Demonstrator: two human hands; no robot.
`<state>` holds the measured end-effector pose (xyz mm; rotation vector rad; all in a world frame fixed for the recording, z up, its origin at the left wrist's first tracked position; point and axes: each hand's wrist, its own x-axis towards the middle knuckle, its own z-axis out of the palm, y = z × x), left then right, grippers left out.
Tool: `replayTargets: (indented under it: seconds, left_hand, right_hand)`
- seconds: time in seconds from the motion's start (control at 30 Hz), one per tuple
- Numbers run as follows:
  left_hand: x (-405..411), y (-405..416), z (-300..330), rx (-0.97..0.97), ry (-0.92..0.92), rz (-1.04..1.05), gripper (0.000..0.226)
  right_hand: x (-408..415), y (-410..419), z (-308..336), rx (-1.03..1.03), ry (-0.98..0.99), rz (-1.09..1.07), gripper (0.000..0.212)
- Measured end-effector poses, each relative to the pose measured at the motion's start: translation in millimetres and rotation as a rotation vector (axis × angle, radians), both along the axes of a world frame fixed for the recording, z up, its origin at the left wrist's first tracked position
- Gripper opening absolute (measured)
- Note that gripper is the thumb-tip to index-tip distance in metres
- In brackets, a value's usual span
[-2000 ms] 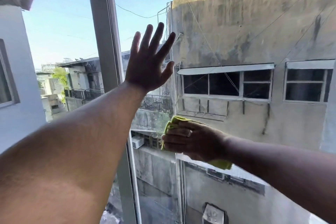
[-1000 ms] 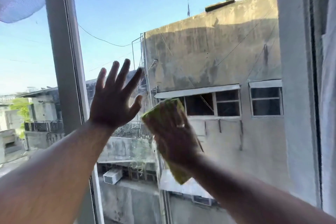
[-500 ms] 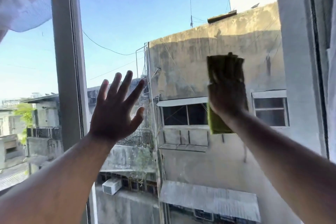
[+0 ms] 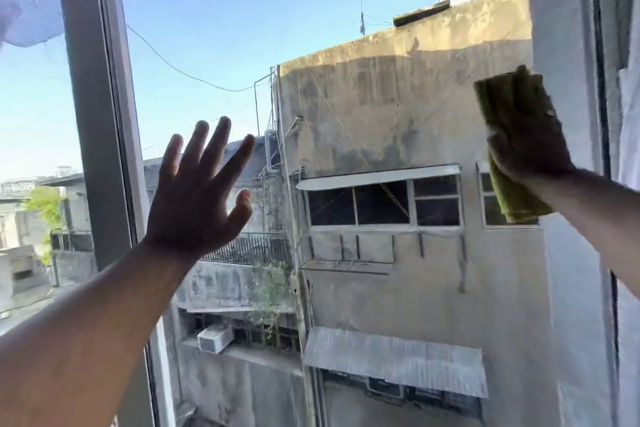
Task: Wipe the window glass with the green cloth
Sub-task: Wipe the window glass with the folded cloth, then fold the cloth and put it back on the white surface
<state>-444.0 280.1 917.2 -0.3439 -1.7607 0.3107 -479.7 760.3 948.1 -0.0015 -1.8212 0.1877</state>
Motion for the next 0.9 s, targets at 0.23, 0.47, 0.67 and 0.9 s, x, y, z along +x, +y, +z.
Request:
replayTargets:
  seconds: [0.23,0.47,0.67,0.9]
  left_hand:
    - [-4,-2,0,0.002,-0.017,0.022,0.067]
    - [29,-5,-9,-0.025,-0.213,-0.014,0.065]
    - [57,-27,-135,-0.133,-0.349,0.026,0.074]
    - [55,9,-158,-0.221,-0.242,0.14,0.061]
  right_hand:
    - [22,-236,-132,0.648,-0.046,0.295,0.079]
    - [29,-284,-191,1.179,-0.105,0.559,0.062]
    - [40,-247,-188,0.635,0.0,0.421,0.067]
    - [45,-236,-196,0.524,-0.081,0.271,0.041]
